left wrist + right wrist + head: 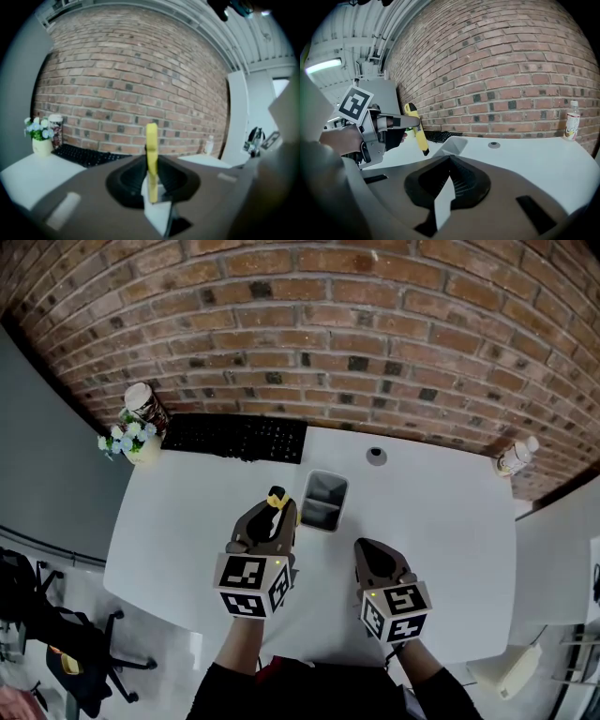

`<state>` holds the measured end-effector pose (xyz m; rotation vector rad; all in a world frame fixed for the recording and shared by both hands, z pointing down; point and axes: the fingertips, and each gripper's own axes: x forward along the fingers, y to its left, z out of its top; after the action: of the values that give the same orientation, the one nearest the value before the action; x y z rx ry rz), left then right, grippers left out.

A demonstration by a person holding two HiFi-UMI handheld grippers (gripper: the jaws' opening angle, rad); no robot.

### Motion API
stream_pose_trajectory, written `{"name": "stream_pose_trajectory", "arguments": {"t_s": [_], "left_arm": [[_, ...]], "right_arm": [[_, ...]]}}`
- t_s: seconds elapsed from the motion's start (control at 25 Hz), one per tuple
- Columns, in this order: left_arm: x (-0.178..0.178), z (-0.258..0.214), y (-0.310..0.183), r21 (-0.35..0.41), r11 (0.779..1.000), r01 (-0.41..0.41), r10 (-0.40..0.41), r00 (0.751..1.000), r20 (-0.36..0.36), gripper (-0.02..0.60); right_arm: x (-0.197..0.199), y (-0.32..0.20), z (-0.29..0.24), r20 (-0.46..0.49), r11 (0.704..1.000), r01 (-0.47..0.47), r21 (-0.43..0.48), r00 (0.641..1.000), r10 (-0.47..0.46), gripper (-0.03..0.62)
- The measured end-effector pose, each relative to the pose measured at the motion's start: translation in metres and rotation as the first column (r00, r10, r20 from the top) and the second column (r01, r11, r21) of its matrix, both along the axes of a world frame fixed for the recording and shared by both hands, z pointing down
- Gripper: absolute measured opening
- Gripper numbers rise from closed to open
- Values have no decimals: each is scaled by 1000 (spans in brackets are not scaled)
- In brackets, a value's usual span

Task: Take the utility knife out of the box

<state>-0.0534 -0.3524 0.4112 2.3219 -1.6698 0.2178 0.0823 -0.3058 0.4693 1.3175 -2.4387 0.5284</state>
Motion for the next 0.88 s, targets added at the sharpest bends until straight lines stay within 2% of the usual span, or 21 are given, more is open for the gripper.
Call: {"name": "stream_pose_trajectory", "arguments": {"t_s": [0.32,0.88], "left_arm": [[-29,-9,16,11,998,68,-68,998,13,71],[-96,-16,71,18,985,171,-171,985,28,71]], "right_arm": [[-20,-2,-10,16,999,51,21,999,-51,8],[-86,27,-27,20,985,164,59,986,-165,8]]}}
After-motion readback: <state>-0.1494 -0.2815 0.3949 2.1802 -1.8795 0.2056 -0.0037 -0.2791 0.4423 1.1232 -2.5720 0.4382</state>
